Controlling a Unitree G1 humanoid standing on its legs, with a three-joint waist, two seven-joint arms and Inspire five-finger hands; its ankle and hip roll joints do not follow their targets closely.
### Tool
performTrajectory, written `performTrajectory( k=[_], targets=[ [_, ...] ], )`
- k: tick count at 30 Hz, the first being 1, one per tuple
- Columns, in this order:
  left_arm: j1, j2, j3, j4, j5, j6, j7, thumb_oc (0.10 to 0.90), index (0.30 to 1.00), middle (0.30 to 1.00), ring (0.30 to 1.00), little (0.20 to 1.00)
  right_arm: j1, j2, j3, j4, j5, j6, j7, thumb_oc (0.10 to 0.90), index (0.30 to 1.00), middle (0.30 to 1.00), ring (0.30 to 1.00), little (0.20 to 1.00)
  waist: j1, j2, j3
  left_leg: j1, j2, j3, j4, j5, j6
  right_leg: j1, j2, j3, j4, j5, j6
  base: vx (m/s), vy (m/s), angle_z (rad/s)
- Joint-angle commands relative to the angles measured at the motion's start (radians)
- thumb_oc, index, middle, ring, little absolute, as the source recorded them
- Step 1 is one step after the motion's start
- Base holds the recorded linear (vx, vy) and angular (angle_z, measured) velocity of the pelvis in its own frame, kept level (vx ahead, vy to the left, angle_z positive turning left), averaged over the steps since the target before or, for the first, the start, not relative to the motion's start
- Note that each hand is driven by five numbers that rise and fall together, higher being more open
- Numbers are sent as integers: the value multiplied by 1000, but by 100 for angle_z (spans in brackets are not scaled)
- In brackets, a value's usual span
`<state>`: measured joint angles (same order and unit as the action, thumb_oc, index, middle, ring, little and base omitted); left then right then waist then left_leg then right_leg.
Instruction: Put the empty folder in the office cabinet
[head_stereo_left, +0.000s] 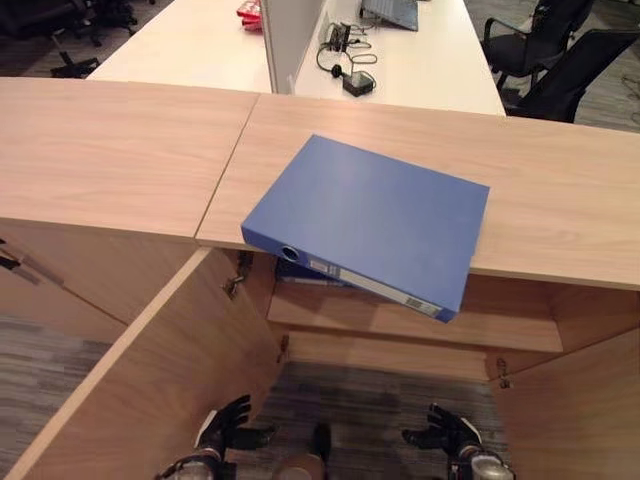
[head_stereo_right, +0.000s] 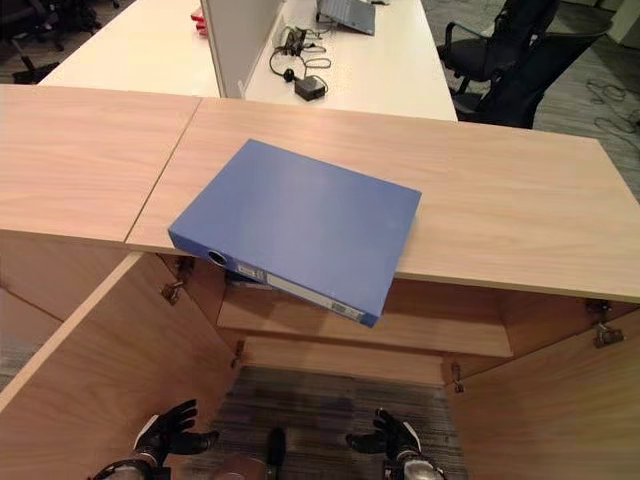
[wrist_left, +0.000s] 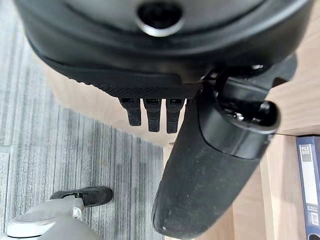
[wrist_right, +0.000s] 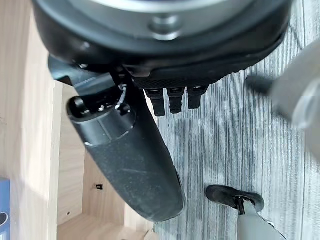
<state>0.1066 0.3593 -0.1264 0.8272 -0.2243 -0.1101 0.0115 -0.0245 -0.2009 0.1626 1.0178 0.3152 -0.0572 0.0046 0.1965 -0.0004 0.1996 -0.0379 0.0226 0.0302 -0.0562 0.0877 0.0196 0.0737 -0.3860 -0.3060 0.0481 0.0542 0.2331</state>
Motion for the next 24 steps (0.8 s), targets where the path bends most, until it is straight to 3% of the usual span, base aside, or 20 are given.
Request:
performTrajectory(
  k=[1,5,8,10,11,13,14,15,16,18,19,24],
  targets=[
    [-56,17,23,-30,-17,-57,26,800,900,900,900,900,-39,-67,-10,-70,-17,-32,-9,800,900,900,900,900,22,4,-17,11,121,-23,1,-88,-98,38,52,-32,5,-7,-5,32,-440,9],
    [-50,-17,41,2,-39,-68,35,800,900,900,900,900,-41,-84,29,-100,-27,-36,3,800,900,900,900,900,20,22,-34,24,225,-36,-19,-28,-169,85,151,-55,-134,-59,-22,77,-498,-8],
    [-44,-33,47,4,-56,-72,38,800,900,900,900,900,-48,-97,34,-104,-19,-44,2,800,900,900,900,900,11,40,-36,27,260,-37,-21,3,-190,84,187,-59,-135,-91,-35,42,-302,-5],
    [-43,-60,51,15,-74,-72,41,800,900,900,900,900,-57,-121,28,-91,-12,-51,-4,800,900,900,900,900,0,67,-27,9,292,-25,-10,71,-212,87,213,-95,-135,-126,-49,-3,-255,-8],
    [-44,-61,51,15,-74,-72,41,800,900,900,900,900,-58,-122,28,-91,-12,-51,-4,800,900,900,900,900,-2,68,-27,8,293,-27,-10,72,-213,87,214,-97,-135,-126,-50,-42,-130,13],
    [-50,-71,38,11,-68,-67,40,800,900,900,900,900,-62,-144,15,-85,-12,-49,-11,800,900,900,900,900,-31,65,-13,-11,298,77,8,101,-198,91,215,-139,-135,-133,-68,-67,-220,35],
    [-49,-66,27,-13,-62,-61,25,800,900,900,900,900,-55,-154,13,-75,-10,-44,-12,800,900,900,900,900,-41,55,-8,-7,273,119,57,50,-195,92,221,-147,-135,-147,-79,-96,-226,53],
    [-50,-66,27,-14,-62,-61,25,800,900,900,900,900,-56,-154,12,-75,-10,-45,-12,800,900,900,900,900,-41,56,-7,-20,272,125,63,61,-184,82,220,-154,-135,-131,-84,-74,-191,55],
    [-48,-66,24,-20,-58,-60,22,800,900,900,900,900,-54,-159,11,-73,-10,-44,-10,800,900,900,900,900,-42,52,-6,-25,243,109,102,21,-172,76,220,-154,-135,-126,-89,-106,-94,34],
    [-52,-65,21,-18,-53,-58,20,800,900,900,900,900,-55,-163,10,-65,-12,-40,-8,800,900,900,900,900,-39,36,-4,-29,156,49,164,-75,-144,64,212,-146,-135,-116,-96,-51,-146,-2],
    [-54,-67,17,-14,-49,-57,20,800,900,900,900,900,-52,-158,2,-57,-6,-37,-8,800,900,900,900,900,-44,23,-5,-28,77,39,207,-143,-118,57,215,-145,-135,-115,-102,-28,-85,-10],
    [-45,-62,2,-39,-30,-49,12,800,900,900,900,900,-48,-140,-11,-41,-1,-31,-14,800,900,900,900,900,-45,19,-4,-14,31,32,198,-165,-99,68,236,-136,-134,-104,-114,16,15,24]
  ],
)
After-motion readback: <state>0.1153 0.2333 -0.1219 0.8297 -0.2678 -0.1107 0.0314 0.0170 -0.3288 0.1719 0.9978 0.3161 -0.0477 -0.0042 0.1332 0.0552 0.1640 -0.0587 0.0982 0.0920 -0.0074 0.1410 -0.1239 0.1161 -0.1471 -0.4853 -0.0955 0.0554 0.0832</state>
